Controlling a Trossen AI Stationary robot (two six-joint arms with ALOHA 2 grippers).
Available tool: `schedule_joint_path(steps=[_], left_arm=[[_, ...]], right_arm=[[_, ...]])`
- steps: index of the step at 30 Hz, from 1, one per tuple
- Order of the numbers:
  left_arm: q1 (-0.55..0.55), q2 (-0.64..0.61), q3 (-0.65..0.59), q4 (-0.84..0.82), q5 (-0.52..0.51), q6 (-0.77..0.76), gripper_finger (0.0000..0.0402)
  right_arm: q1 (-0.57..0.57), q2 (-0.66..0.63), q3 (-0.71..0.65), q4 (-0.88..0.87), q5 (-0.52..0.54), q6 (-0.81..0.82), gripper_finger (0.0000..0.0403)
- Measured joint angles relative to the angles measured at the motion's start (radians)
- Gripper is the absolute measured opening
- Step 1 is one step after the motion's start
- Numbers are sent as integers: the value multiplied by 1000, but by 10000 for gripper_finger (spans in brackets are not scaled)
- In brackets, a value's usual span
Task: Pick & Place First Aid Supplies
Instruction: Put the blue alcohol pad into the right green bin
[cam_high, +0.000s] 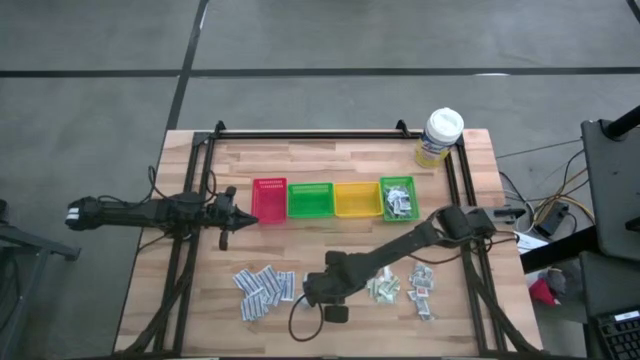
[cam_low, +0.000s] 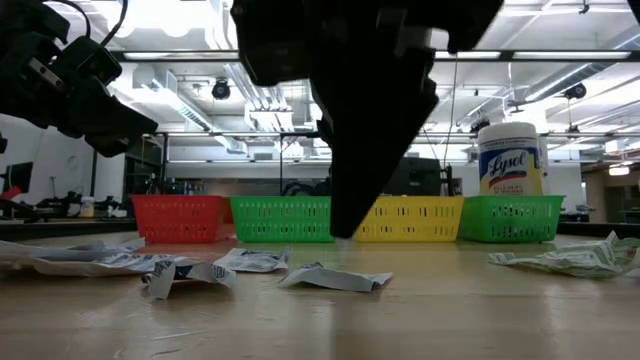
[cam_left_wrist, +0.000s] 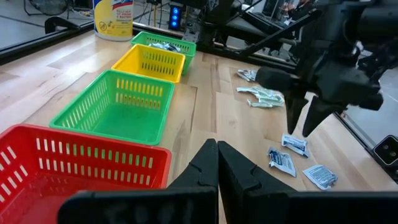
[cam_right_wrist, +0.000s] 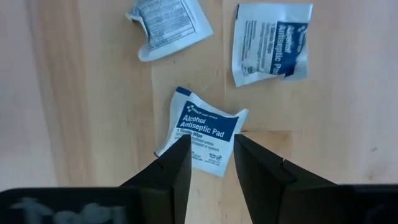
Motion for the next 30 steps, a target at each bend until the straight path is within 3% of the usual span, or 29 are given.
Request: schedule_joint_path(steps=[13, 19, 30], left_arm=[[0, 0, 0, 0, 0, 0, 0], [0, 0, 0, 0, 0, 0, 0], [0, 0, 0, 0, 0, 0, 0]], right_arm=[[-6, 14, -2, 9, -2, -23, 108], [-4, 14, -2, 31, -87, -22, 101], [6, 28, -3, 58, -110, 62, 104]])
